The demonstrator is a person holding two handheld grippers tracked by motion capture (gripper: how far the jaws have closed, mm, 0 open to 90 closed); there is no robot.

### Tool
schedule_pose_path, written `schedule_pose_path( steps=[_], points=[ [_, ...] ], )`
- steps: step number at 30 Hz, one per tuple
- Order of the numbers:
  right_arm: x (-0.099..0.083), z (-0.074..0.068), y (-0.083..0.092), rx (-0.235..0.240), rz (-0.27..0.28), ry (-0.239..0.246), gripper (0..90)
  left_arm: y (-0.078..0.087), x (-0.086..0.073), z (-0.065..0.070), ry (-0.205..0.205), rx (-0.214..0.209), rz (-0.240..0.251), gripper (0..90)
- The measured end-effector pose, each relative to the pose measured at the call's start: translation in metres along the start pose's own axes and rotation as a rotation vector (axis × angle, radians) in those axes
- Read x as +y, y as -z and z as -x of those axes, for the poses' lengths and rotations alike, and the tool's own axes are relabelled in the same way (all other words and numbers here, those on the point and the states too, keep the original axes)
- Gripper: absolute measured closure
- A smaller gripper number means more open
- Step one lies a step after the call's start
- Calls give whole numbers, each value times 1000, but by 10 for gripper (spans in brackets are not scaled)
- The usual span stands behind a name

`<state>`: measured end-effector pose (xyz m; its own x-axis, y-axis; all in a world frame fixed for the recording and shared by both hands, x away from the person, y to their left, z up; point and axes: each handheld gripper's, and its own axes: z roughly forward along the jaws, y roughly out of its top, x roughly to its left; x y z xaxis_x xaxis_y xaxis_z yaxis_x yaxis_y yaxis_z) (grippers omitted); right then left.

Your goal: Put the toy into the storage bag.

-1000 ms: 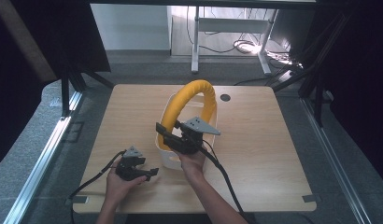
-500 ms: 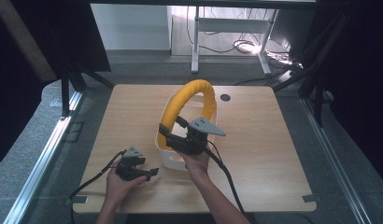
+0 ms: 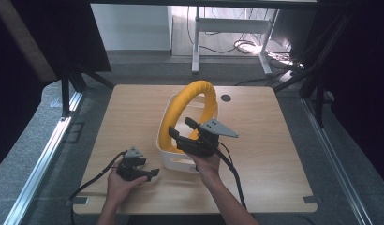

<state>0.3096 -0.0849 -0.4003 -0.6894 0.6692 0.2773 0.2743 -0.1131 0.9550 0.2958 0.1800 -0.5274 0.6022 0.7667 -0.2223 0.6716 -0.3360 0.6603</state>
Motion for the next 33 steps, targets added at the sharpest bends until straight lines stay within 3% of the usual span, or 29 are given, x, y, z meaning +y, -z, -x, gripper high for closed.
schedule_pose_path(
  steps=[10,17,33],
  points=[
    [-2,16,22,-24,1,-3,283,-2,-1,-1,-12,17,-15,236],
    [-2,26,43,-54,3,29,305,0,-2,0,-19,19,-14,236],
    [-11,65,87,-132,9,55,319,4,-3,2,-22,32,-13,236]
  ],
)
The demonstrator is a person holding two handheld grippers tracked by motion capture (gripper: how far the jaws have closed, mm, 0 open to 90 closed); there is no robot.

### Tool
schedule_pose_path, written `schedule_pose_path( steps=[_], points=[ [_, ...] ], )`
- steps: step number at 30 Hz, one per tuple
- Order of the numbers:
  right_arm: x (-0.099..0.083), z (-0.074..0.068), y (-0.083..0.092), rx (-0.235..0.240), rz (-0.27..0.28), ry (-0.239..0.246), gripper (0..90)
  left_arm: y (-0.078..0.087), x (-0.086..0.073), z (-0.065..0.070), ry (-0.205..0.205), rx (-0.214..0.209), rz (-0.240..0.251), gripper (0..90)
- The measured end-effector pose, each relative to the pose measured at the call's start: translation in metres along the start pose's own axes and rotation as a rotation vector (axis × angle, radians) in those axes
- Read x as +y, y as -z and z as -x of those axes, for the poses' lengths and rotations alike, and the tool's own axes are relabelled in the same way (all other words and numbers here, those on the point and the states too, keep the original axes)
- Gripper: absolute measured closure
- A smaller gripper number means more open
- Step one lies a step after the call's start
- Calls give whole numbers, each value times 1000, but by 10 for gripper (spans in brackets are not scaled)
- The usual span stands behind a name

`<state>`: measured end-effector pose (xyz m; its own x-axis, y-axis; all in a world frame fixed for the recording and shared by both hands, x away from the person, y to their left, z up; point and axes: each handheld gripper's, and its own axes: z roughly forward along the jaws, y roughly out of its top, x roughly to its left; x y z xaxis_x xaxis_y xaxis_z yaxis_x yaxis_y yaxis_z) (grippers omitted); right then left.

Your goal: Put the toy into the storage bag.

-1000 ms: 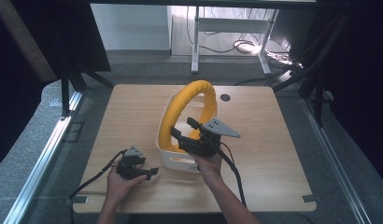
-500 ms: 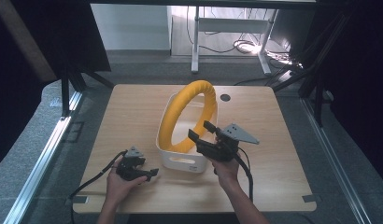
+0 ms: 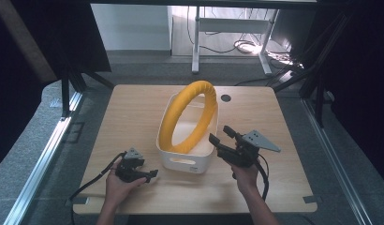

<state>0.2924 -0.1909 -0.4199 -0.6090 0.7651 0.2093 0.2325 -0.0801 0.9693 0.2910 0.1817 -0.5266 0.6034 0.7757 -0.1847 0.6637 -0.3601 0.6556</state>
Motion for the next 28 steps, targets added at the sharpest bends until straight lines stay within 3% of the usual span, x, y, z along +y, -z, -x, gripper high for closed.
schedule_pose_path(
  steps=[13,14,20,28],
  points=[
    [-18,38,17,-85,-31,-18,321,0,0,0,2,10,-7,237],
    [-23,46,19,-100,-39,-23,323,0,0,0,4,11,-6,237],
    [-33,57,24,-120,-48,-35,325,0,0,0,3,13,-9,237],
    [-35,60,26,-124,-46,-27,324,0,0,0,4,11,-7,237]
  ],
)
